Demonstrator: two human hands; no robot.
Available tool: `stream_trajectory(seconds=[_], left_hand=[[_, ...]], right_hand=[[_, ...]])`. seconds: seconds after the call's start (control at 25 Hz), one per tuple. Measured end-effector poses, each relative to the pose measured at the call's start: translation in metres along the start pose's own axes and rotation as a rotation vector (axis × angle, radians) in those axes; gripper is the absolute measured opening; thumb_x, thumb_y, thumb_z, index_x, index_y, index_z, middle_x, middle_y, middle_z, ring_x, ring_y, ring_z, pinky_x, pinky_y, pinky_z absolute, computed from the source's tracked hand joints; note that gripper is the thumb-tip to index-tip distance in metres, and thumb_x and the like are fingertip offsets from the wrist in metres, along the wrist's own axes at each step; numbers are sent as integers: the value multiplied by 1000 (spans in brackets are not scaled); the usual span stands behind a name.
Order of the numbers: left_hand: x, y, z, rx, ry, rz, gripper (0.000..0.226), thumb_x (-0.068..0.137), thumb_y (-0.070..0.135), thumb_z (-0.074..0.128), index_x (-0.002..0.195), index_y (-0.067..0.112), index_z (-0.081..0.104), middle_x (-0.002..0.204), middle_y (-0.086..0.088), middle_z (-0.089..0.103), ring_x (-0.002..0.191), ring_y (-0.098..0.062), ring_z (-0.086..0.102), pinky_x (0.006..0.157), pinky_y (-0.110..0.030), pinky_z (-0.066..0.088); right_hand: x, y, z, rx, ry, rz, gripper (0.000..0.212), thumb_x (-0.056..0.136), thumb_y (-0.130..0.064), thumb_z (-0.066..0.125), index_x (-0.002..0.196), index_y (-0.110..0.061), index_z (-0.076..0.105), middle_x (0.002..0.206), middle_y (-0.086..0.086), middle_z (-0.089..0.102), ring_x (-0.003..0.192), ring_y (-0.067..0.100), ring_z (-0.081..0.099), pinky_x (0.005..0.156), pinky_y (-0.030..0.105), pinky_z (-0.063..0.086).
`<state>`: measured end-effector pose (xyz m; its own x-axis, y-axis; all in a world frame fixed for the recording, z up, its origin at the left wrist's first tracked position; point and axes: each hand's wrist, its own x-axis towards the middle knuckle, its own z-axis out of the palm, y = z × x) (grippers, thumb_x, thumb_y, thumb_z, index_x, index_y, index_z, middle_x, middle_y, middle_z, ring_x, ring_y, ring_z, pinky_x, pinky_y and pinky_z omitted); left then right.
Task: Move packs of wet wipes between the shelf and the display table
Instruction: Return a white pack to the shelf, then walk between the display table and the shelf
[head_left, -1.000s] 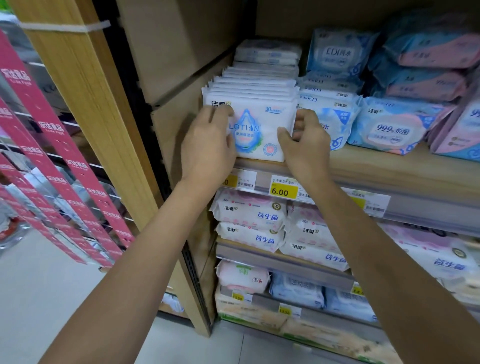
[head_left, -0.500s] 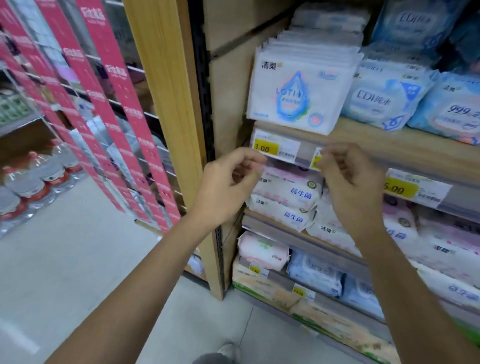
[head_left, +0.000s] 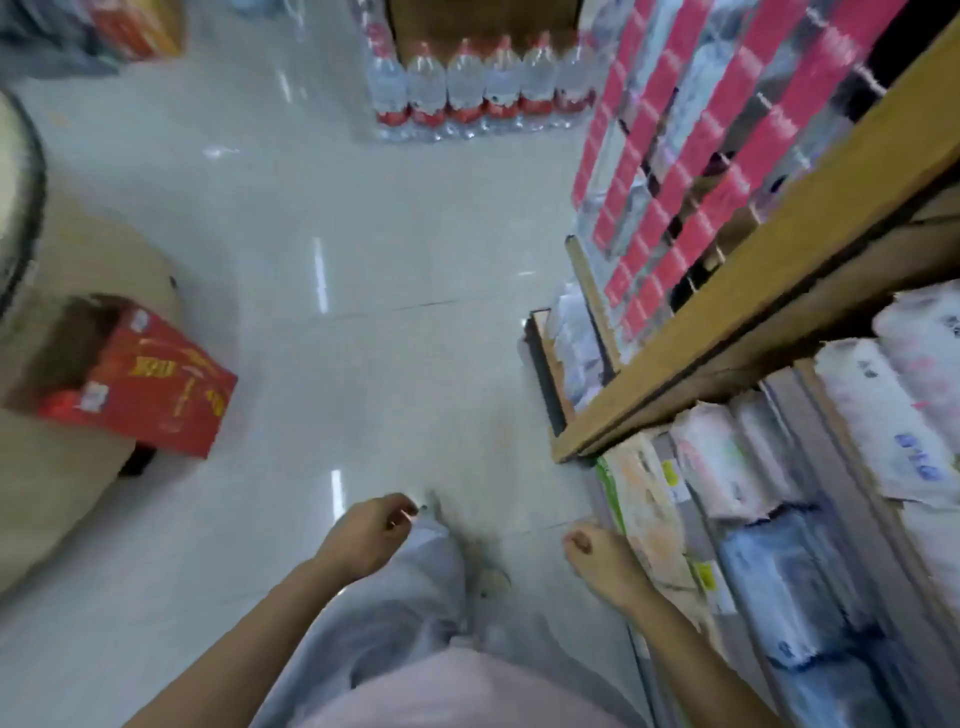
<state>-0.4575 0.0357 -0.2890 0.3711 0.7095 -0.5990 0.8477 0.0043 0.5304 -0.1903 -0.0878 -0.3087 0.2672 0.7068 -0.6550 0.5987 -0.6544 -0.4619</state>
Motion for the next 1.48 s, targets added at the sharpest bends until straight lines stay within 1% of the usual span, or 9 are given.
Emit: stream_trajectory(seconds=[0.12,0.2,0.32,0.48,0.64,0.84,1.04,1.32,1.48], left_hand=[[-48,-98,2,-99,111,-335,30,93,15,47,117,18,62,107,-3,67,96,-20,60,76,-24,42],[-86,-152,7,-252,185,-498,28,92,15,48,117,17,62,107,-2,67,95,-20,60,76,-24,41],[-131,-209,16,-450,277,-639,25,92,14,52,114,14,64,110,-6,68,99,-20,61,76,-21,39],[-175,-279,13,-679,383,-780,27,93,11,52,118,12,63,118,-8,65,108,-21,60,83,-19,40],[-195,-344,-20,-756,368,-802,27,93,14,50,118,14,62,120,-8,63,100,-16,57,78,-17,38],[-192,-410,-109,-861,525,-785,22,93,15,53,113,17,63,116,-8,63,98,-18,57,80,-21,41],[-166,-477,-194,-892,626,-762,21,94,14,52,112,15,62,98,-3,60,93,-18,57,72,-21,39],[-135,-565,-281,-945,552,-859,25,93,15,53,116,11,63,113,-9,64,104,-23,60,84,-22,42],[-111,-612,-350,-942,598,-857,26,94,16,52,117,11,62,114,-9,64,106,-22,59,86,-23,41]], right_hand=[[28,-58,21,-176,-185,-134,28,93,-18,51,67,-27,49,74,0,58,76,23,60,63,27,40],[45,-120,40,-291,-244,-248,15,94,-17,50,83,-21,59,87,2,61,89,24,60,71,26,43],[66,-213,76,-388,-305,-403,19,95,-18,49,107,-11,61,94,3,59,86,20,55,72,24,42],[88,-316,153,-540,-391,-515,16,95,-17,50,107,-12,59,94,6,59,82,22,58,64,24,42],[100,-379,214,-609,-430,-494,8,93,-16,52,99,-14,57,97,11,63,87,30,64,71,34,50],[106,-406,250,-668,-433,-305,11,90,-9,52,98,-7,60,87,11,63,66,21,58,51,20,42],[134,-462,292,-722,-490,-220,12,88,-7,51,95,-4,60,76,7,62,58,17,55,50,17,40],[187,-663,389,-591,-502,-299,15,88,-6,49,93,-2,63,80,10,64,64,19,59,60,28,44],[201,-787,442,-467,-492,-392,11,86,-9,52,85,-11,63,80,10,64,71,21,58,67,35,47]])
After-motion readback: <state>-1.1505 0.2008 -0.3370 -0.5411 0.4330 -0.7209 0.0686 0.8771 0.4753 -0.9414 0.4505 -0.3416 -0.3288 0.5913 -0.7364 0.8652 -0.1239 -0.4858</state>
